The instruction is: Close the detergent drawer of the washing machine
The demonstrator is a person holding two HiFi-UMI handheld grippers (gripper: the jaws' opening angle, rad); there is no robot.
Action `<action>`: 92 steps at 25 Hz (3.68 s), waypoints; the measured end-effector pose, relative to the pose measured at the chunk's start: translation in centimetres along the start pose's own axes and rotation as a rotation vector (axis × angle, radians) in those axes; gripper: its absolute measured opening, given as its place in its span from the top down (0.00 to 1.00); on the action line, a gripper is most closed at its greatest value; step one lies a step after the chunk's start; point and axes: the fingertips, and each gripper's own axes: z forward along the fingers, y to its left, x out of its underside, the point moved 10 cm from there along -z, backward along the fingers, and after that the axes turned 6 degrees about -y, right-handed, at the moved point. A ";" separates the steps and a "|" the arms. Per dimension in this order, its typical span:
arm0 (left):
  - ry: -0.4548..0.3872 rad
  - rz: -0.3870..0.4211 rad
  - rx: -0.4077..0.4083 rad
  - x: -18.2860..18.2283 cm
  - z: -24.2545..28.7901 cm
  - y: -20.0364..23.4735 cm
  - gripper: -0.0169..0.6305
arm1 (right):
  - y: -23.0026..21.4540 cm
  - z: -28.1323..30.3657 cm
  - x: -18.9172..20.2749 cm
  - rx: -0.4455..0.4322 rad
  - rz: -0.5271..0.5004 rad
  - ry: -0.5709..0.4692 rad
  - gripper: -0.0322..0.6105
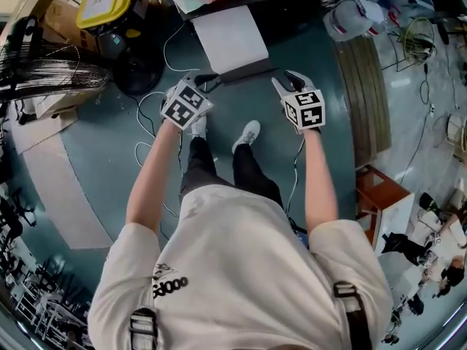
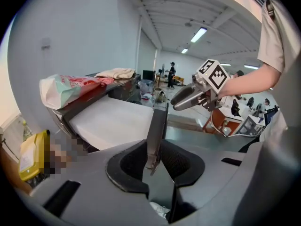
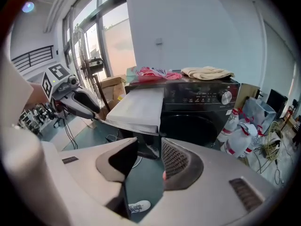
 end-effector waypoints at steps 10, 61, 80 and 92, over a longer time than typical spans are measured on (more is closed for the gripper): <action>0.042 0.005 0.004 -0.2 0.5 -1.4 0.85 | -2.0 1.7 -0.8 -0.109 -0.202 0.047 0.70; 0.061 -0.085 -0.147 -0.4 -0.1 3.3 0.87 | -2.5 5.1 -4.9 -0.152 -0.195 0.012 0.81; -0.085 -0.237 -0.301 0.0 0.3 6.2 0.86 | -3.2 8.1 -6.4 -0.083 -0.162 -0.105 0.81; -0.142 -0.301 -0.427 -0.3 0.7 9.2 0.85 | -3.6 10.9 -8.5 -0.026 -0.114 -0.170 0.81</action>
